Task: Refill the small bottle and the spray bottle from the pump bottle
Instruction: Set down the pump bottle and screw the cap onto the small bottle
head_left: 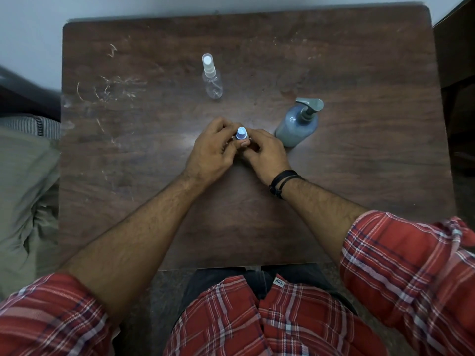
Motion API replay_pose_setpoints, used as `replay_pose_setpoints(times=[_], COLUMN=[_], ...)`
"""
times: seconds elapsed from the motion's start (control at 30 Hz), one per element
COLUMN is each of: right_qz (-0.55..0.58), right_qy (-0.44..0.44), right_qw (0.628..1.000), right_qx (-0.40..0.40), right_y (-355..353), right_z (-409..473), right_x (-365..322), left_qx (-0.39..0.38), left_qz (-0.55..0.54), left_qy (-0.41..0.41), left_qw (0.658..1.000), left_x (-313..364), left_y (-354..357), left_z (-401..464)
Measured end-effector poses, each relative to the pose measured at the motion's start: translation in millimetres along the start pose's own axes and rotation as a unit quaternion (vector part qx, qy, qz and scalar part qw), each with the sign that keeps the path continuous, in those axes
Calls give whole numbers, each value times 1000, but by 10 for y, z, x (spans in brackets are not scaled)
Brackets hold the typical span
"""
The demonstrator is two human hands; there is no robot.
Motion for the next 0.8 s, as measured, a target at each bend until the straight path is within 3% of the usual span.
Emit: replay_pose_setpoints(times=[0.33,0.8], right_qz=[3,34], right_qy=[54,98], right_qw=[999,994], right_qx=[5,-14], right_y=[38,81], right_z=[299,294], right_x=[2,108], left_qx=[20,-15], left_qz=[5,-12], left_qy=[-28,-63], left_qw=[999,998], left_x=[-103,-203], left_y=[-176,-104], left_z=[248,301])
Point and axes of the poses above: each hand's wrist, its own z-axis towards the middle knuckle, its own y-axis out of the palm, x = y × z, the point moved 10 cm from there along z, towards the middle knuckle, and after that the axes turned 8 degrees about -y, right-handed, at the moved point
